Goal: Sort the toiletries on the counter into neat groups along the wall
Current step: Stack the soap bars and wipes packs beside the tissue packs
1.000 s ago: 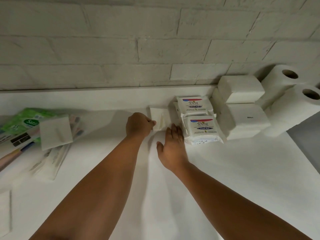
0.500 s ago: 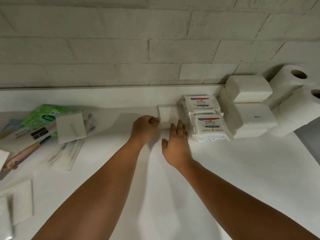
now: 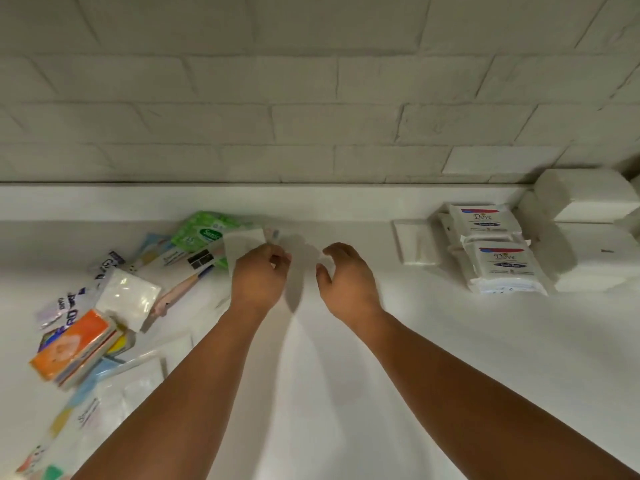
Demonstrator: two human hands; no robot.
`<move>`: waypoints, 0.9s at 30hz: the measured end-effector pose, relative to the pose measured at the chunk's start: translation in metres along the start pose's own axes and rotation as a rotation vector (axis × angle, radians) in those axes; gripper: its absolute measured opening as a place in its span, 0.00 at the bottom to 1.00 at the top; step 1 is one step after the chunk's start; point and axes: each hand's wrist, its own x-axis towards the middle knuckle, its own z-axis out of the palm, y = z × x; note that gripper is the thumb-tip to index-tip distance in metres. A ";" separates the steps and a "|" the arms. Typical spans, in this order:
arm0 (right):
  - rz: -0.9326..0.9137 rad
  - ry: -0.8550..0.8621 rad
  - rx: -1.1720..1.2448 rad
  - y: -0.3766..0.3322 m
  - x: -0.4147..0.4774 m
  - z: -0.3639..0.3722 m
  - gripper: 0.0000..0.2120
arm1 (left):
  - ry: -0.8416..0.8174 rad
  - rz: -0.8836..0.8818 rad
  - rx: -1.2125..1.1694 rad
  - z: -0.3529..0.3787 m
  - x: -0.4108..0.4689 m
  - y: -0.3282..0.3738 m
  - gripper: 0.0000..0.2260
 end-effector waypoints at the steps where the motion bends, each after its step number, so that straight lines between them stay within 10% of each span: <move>1: 0.006 -0.017 0.006 -0.009 0.003 0.005 0.18 | 0.013 -0.021 0.005 -0.007 0.002 -0.011 0.07; 10: 0.132 -0.237 0.074 -0.060 0.017 0.058 0.18 | 0.052 -0.162 0.090 -0.045 0.020 -0.075 0.15; 27: 0.305 -0.133 0.136 -0.079 0.036 0.095 0.12 | -0.071 -0.120 -0.017 -0.047 0.022 -0.092 0.09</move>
